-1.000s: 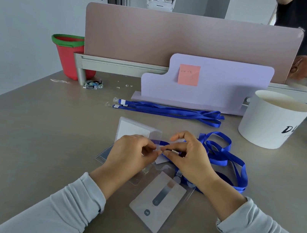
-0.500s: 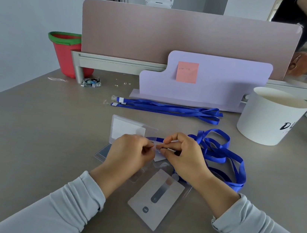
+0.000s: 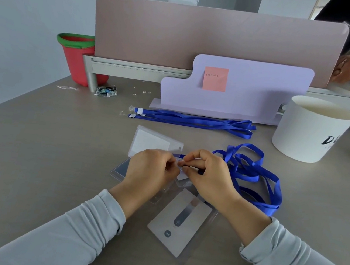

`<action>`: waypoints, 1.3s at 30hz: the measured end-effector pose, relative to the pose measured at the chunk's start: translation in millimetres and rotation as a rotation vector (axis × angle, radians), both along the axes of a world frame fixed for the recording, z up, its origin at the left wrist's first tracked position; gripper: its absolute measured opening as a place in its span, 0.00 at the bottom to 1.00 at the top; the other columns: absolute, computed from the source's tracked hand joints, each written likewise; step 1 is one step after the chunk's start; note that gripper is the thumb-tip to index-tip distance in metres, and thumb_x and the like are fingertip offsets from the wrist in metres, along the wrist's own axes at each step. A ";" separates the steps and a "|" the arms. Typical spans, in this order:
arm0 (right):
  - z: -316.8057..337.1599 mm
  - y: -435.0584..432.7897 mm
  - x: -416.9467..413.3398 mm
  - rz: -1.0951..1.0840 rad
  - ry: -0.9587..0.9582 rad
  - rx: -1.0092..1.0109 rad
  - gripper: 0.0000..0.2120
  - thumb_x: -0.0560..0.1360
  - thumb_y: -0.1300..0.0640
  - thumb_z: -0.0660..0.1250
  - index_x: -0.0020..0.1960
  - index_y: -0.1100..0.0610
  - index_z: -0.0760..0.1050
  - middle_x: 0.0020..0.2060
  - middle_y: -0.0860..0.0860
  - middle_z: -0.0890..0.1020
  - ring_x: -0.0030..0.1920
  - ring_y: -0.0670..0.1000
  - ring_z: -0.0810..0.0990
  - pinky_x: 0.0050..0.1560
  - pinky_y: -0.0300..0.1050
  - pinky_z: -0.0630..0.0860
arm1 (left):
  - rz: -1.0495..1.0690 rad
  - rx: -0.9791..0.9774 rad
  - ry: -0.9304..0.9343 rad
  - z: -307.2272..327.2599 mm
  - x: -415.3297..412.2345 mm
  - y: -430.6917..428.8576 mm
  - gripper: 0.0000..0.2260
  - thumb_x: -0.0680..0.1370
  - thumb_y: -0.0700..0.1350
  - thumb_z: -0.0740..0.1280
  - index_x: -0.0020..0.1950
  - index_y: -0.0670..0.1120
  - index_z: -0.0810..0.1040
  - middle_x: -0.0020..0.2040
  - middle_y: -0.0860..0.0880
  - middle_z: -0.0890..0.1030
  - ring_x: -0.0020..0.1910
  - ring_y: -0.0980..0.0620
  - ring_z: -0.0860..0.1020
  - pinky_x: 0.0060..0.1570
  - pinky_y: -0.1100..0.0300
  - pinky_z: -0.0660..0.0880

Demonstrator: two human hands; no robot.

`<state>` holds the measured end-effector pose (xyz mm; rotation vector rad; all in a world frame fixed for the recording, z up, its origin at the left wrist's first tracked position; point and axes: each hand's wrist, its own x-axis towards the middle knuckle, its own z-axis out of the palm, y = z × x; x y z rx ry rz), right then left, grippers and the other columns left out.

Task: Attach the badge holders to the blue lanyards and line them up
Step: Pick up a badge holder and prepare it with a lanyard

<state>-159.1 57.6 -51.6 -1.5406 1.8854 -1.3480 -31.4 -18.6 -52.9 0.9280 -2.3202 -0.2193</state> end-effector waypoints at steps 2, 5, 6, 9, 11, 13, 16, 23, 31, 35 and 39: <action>0.2 0.4 -2.6 -0.002 -0.027 0.013 0.07 0.73 0.63 0.68 0.46 0.52 0.74 0.40 0.43 0.84 0.36 0.33 0.79 0.37 0.26 0.73 | -0.041 0.047 0.067 0.3 2.0 -3.4 0.07 0.74 0.45 0.66 0.39 0.45 0.82 0.32 0.53 0.78 0.28 0.57 0.73 0.28 0.69 0.64; 1.8 1.2 -5.8 0.002 -0.043 0.023 0.07 0.73 0.63 0.67 0.46 0.52 0.74 0.41 0.43 0.84 0.41 0.34 0.80 0.40 0.25 0.74 | -0.122 0.090 0.121 -0.6 5.1 -11.0 0.06 0.74 0.42 0.68 0.39 0.44 0.82 0.33 0.51 0.79 0.29 0.60 0.73 0.31 0.69 0.68; 2.9 1.7 -6.6 0.005 -0.047 0.024 0.08 0.74 0.64 0.67 0.45 0.51 0.73 0.41 0.42 0.84 0.41 0.33 0.80 0.40 0.25 0.74 | -0.139 0.091 0.114 -1.5 5.5 -13.2 0.05 0.74 0.42 0.68 0.40 0.44 0.82 0.34 0.50 0.80 0.30 0.60 0.73 0.32 0.69 0.68; 7.8 3.7 -9.6 0.019 -0.083 0.025 0.09 0.74 0.65 0.66 0.44 0.50 0.72 0.38 0.41 0.82 0.39 0.31 0.79 0.37 0.24 0.73 | -0.146 0.017 0.097 -2.0 5.8 -19.4 0.02 0.73 0.41 0.68 0.41 0.45 0.80 0.43 0.51 0.77 0.37 0.58 0.73 0.36 0.68 0.66; 10.1 4.7 -11.1 0.040 -0.093 0.034 0.08 0.74 0.65 0.66 0.46 0.52 0.73 0.37 0.41 0.82 0.39 0.31 0.79 0.37 0.24 0.73 | -0.154 -0.053 0.069 -3.1 6.5 -25.8 0.05 0.73 0.46 0.67 0.45 0.45 0.77 0.57 0.49 0.74 0.54 0.54 0.72 0.47 0.64 0.67; 12.1 5.7 -12.8 0.056 -0.079 0.040 0.07 0.74 0.66 0.65 0.48 0.55 0.73 0.38 0.43 0.83 0.39 0.32 0.79 0.38 0.24 0.73 | -0.240 -0.045 0.020 -1.1 7.6 -33.9 0.16 0.73 0.52 0.62 0.58 0.47 0.72 0.71 0.50 0.64 0.70 0.54 0.61 0.63 0.57 0.63; 13.7 7.2 -14.0 0.094 -0.080 0.057 0.07 0.74 0.66 0.65 0.49 0.56 0.73 0.39 0.44 0.84 0.41 0.33 0.80 0.39 0.25 0.72 | -0.361 0.017 -0.160 2.6 9.8 -44.4 0.32 0.72 0.60 0.52 0.75 0.53 0.50 0.74 0.59 0.49 0.74 0.60 0.42 0.72 0.55 0.40; 22.7 9.5 -20.0 0.120 -0.116 0.103 0.08 0.74 0.64 0.67 0.49 0.52 0.74 0.40 0.43 0.84 0.42 0.36 0.81 0.41 0.26 0.73 | -0.394 -0.068 -0.123 -1.3 5.3 -48.3 0.21 0.72 0.56 0.53 0.57 0.44 0.71 0.48 0.52 0.66 0.47 0.53 0.66 0.51 0.62 0.66; 54.4 14.5 -47.3 -0.052 -0.558 -0.096 0.07 0.76 0.68 0.63 0.49 0.57 0.73 0.41 0.52 0.83 0.32 0.44 0.81 0.32 0.36 0.75 | -0.156 0.026 0.039 19.2 1.1 -40.4 0.19 0.80 0.56 0.49 0.34 0.51 0.69 0.30 0.53 0.70 0.30 0.58 0.70 0.33 0.66 0.63; 85.0 14.0 -57.8 -0.049 -0.727 -0.236 0.08 0.76 0.70 0.60 0.49 0.59 0.71 0.39 0.54 0.81 0.31 0.46 0.80 0.29 0.36 0.74 | -0.296 0.047 -0.099 41.2 -24.4 -13.9 0.11 0.77 0.59 0.59 0.50 0.55 0.76 0.29 0.55 0.71 0.27 0.61 0.72 0.30 0.73 0.67; 113.0 17.9 -62.7 -0.012 -0.768 -0.343 0.09 0.77 0.71 0.57 0.48 0.59 0.69 0.38 0.56 0.77 0.29 0.47 0.75 0.28 0.38 0.69 | -0.411 0.081 -0.276 55.1 -66.7 12.0 0.21 0.72 0.63 0.65 0.62 0.57 0.73 0.30 0.55 0.73 0.30 0.59 0.71 0.32 0.67 0.66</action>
